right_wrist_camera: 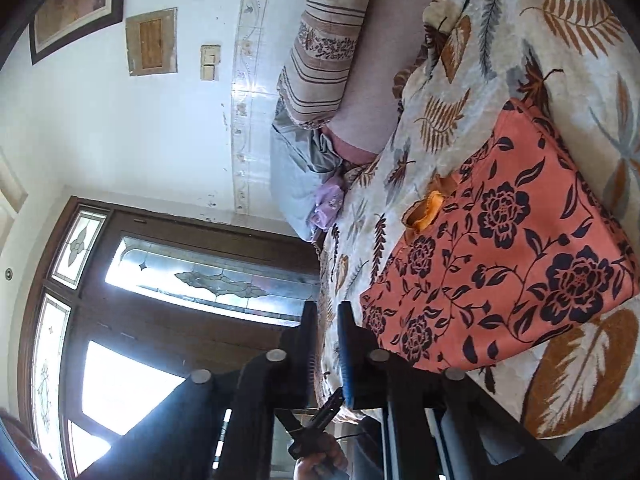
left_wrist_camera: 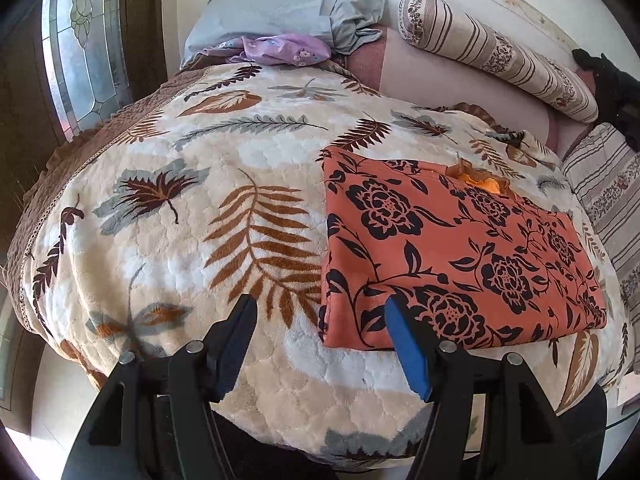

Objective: Fold small clothes

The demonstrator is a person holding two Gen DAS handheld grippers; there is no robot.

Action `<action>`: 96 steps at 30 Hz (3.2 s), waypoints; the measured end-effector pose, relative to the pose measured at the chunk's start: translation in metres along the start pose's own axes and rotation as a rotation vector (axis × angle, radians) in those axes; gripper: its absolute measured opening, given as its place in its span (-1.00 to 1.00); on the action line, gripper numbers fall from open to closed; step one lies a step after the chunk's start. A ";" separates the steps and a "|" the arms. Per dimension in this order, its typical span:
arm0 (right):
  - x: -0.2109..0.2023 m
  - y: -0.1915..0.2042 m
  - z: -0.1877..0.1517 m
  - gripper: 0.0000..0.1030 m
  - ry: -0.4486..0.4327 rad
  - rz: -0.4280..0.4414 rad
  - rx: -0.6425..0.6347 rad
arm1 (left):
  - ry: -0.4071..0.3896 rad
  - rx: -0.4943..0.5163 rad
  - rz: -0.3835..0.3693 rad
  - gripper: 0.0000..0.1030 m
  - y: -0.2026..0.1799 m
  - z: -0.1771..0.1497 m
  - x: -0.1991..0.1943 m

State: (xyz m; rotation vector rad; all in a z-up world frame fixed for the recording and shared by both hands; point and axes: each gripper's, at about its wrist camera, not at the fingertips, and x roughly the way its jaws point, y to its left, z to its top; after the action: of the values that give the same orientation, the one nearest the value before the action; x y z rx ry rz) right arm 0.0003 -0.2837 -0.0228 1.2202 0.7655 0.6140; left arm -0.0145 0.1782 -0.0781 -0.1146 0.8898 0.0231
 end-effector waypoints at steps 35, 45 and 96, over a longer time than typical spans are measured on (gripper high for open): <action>0.000 0.061 -0.040 -0.99 0.058 0.761 0.041 | -0.085 -0.004 0.010 0.30 -0.001 0.006 -0.011; 0.004 0.056 -0.045 -0.91 -0.008 0.238 -0.165 | -0.075 0.007 0.017 0.30 0.001 0.009 -0.009; -0.029 -0.070 -0.047 -0.99 -0.059 -0.009 0.128 | 0.032 0.009 -0.076 0.41 -0.014 -0.008 -0.007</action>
State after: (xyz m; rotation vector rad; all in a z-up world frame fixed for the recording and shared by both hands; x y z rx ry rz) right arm -0.0536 -0.2956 -0.0931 1.3461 0.7695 0.5256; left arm -0.0241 0.1635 -0.0770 -0.1407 0.9167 -0.0536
